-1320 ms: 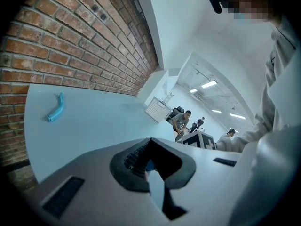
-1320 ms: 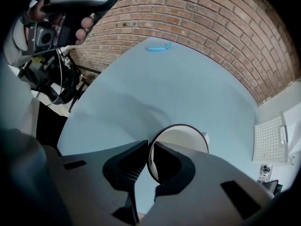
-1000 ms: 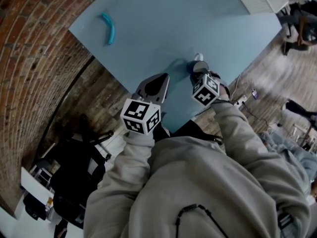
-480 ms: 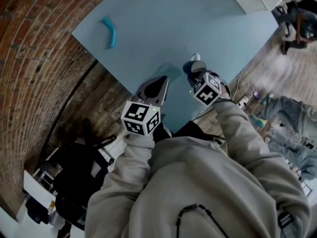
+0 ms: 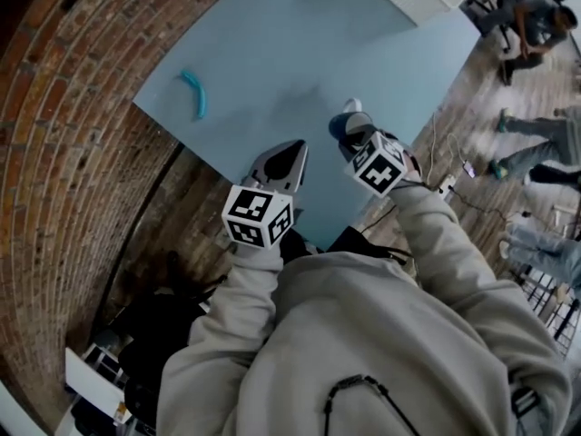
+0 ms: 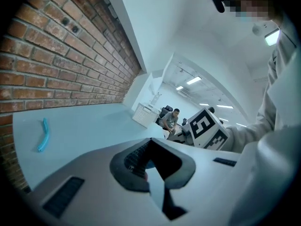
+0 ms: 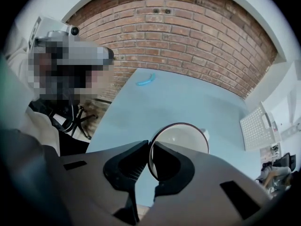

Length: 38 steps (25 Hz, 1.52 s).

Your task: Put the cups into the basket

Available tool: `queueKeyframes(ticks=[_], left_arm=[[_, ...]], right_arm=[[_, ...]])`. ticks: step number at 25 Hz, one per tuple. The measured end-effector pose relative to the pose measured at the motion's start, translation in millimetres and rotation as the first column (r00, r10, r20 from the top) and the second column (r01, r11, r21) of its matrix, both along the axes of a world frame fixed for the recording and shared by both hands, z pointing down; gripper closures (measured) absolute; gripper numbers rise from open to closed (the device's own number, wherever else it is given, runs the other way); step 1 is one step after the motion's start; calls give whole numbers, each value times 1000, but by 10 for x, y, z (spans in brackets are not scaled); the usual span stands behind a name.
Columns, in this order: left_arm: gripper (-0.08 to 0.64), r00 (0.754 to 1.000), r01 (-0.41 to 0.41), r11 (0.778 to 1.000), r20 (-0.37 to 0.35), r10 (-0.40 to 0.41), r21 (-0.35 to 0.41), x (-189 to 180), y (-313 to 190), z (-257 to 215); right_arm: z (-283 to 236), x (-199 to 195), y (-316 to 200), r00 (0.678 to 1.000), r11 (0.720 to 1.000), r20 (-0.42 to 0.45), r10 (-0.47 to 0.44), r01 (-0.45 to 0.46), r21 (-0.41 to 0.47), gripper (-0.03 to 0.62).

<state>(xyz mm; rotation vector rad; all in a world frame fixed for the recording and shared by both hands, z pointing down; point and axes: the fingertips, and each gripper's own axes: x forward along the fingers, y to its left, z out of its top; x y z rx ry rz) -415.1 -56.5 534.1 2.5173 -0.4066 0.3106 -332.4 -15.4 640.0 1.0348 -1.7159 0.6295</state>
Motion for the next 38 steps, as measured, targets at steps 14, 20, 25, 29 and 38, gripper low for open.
queueKeyframes(ticks=[14,20,25,29,38], left_arm=[[565,989,-147,982,2,148,120,384,84,-355],[565,976,-214,968,1,216,132,516,142,-365],[565,951,-304,943,-6,308,131,790,390,-371],[565,920,-385,913,-19,390,134,1033,674,-390],[565,834,-542,824,-17,552,165,1742,1576,-527]], right_arm=[[-687,71,7,992,988,31,126,-128,87,551],[-733,124,82,983,978,20,181,-182,97,551],[-833,362,337,965,959,6,261,-260,112,551],[-939,571,595,942,934,-3,337,-333,130,551],[-1128,1208,1450,865,851,9,501,-494,179,551]])
